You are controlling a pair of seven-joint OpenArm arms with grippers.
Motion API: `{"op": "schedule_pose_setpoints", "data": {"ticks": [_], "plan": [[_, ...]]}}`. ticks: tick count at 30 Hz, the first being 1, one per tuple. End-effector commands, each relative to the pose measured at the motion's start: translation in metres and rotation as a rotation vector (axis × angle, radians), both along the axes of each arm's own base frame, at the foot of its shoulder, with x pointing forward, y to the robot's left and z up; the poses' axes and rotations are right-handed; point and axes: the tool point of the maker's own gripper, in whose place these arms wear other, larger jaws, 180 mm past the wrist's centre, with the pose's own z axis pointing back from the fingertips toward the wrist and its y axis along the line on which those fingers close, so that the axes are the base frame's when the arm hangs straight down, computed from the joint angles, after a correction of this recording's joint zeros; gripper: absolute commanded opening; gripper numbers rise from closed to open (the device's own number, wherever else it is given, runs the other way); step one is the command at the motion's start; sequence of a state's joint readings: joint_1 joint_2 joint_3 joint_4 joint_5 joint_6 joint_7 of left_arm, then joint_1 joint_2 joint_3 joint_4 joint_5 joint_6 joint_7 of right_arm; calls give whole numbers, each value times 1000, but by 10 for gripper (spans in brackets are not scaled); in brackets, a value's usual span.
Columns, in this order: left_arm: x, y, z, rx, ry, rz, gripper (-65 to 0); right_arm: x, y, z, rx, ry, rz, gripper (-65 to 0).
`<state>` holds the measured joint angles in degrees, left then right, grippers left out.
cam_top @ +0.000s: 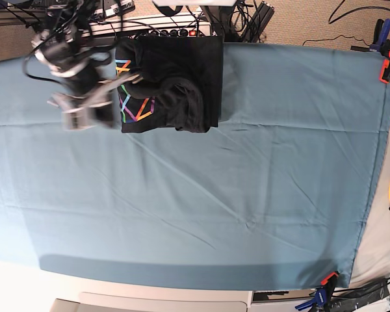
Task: Fold the T-shirt properly
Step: 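Press and tuck the folded edge with the right gripper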
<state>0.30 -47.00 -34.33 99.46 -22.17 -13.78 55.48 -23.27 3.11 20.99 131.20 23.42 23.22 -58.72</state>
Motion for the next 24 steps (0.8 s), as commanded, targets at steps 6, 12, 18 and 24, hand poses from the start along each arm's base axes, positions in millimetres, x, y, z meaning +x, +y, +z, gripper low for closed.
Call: {"op": "schedule_pose_setpoints", "data": {"ticks": [6, 12, 18, 24], "plan": [[6, 1, 21, 10, -57, -19, -427, -9, -4, 1, -4, -1, -10, -650], [6, 1, 21, 10, -57, -19, -427, -19, 11, -17, -53, 71, 27, -650], [6, 1, 21, 10, -57, -19, -427, -22, 25, -32, -69, 126, 62, -650], [6, 0, 21, 9, -57, -20, -427, -36, 37, -71, -42, 260, 102, -650]]}}
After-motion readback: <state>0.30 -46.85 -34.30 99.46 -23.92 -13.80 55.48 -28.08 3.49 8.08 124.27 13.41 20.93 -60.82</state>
